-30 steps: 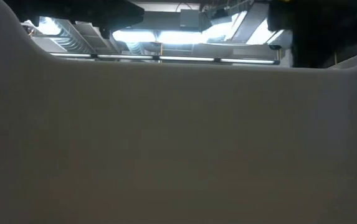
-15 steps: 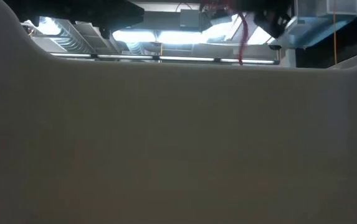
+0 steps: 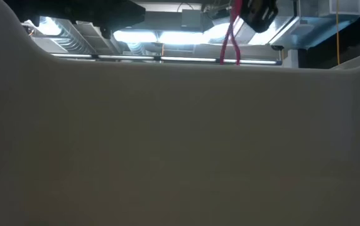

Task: Sort rubber bands into baskets
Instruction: Put the red rubber band in the white bin

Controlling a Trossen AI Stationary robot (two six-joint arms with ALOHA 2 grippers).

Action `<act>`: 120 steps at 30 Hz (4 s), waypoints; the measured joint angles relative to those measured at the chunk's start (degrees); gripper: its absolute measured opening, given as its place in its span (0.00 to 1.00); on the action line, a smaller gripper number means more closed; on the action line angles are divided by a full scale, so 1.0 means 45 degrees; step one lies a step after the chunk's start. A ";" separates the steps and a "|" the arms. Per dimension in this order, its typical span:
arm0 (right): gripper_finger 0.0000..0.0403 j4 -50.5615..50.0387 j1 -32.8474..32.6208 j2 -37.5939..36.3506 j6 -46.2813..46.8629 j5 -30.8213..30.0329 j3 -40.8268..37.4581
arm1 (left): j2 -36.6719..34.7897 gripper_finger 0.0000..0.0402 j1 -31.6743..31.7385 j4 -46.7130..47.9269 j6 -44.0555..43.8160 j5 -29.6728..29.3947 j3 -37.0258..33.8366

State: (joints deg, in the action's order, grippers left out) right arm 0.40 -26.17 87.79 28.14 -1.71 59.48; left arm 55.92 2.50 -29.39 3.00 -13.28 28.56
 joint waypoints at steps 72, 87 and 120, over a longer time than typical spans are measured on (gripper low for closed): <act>0.41 -1.4304 -0.6715 -0.1215 1.0371 0.1829 -0.0865 | 0.0093 0.35 -0.0165 0.0011 -0.0353 0.0007 0.0000; 0.41 -1.3784 -0.8038 -0.0948 1.1018 0.0947 -0.1482 | 0.2382 0.35 -0.1321 0.2227 0.0754 0.0019 0.2183; 0.02 -1.0913 -0.8024 -0.0953 1.1699 0.1975 -0.3501 | 0.3279 0.35 -0.1967 0.3654 0.1427 0.0019 0.3192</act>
State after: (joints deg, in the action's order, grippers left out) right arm -48.71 -62.28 83.50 80.79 7.18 43.73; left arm 70.67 -6.35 -12.95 9.42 -13.19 42.92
